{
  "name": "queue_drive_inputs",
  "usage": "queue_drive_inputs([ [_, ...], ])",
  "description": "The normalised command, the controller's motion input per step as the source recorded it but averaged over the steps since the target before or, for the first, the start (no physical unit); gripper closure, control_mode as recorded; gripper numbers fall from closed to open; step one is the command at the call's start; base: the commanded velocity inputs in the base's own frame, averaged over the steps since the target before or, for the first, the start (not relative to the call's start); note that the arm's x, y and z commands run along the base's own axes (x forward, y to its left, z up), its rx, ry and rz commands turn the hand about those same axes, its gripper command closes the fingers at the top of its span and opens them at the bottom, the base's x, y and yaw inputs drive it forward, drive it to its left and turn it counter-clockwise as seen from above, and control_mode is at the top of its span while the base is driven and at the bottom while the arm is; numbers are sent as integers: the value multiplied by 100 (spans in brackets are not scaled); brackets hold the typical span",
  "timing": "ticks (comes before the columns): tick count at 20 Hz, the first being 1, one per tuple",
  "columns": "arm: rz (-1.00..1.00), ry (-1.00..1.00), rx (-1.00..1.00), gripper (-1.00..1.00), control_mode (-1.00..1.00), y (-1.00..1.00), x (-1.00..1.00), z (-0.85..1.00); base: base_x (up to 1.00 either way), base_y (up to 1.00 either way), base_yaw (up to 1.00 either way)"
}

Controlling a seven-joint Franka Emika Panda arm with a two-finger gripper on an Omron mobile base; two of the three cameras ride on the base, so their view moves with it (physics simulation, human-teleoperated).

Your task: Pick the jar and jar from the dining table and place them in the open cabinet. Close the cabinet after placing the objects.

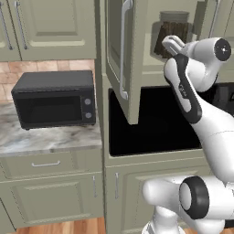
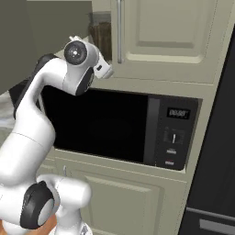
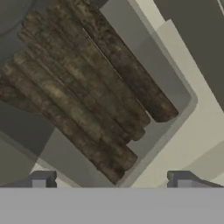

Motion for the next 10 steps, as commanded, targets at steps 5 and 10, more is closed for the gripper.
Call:
queue_drive_inputs([
  [5, 10, 0, -5, -100, -100, 0, 78, 11, 0, 0, 0],
  [10, 14, -1, -2, -100, -100, 0, 65, 0, 0, 0, 0],
])
